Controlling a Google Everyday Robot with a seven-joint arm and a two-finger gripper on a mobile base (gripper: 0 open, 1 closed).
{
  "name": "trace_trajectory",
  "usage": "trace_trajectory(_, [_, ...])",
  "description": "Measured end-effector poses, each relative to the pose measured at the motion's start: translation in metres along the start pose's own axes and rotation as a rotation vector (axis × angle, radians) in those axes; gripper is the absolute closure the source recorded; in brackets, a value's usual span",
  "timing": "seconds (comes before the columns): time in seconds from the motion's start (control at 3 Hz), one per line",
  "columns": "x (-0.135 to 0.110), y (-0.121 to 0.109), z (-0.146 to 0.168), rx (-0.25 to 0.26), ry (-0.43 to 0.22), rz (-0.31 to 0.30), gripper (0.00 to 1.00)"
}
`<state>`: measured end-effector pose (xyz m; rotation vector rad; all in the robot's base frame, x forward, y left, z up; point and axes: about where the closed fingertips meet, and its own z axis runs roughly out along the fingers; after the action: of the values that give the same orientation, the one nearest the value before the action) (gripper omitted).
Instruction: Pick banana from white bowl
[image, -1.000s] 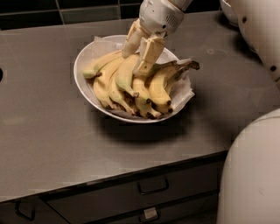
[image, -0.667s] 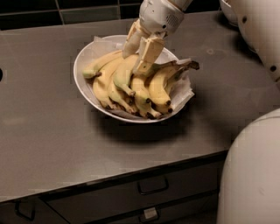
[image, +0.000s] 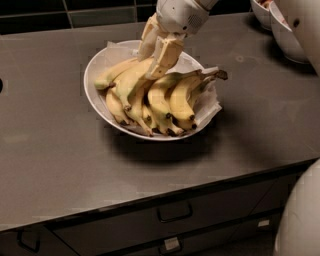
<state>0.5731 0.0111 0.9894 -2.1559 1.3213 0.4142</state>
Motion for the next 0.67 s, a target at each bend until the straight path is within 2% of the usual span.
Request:
trace_trajectory(0.33, [-0.008,0.006,-0.01,0.067,-0.038,-0.064,1.0])
trace_trajectory(0.67, [-0.011,0.023,-0.019,0.127,-0.109,-0.111,1.0])
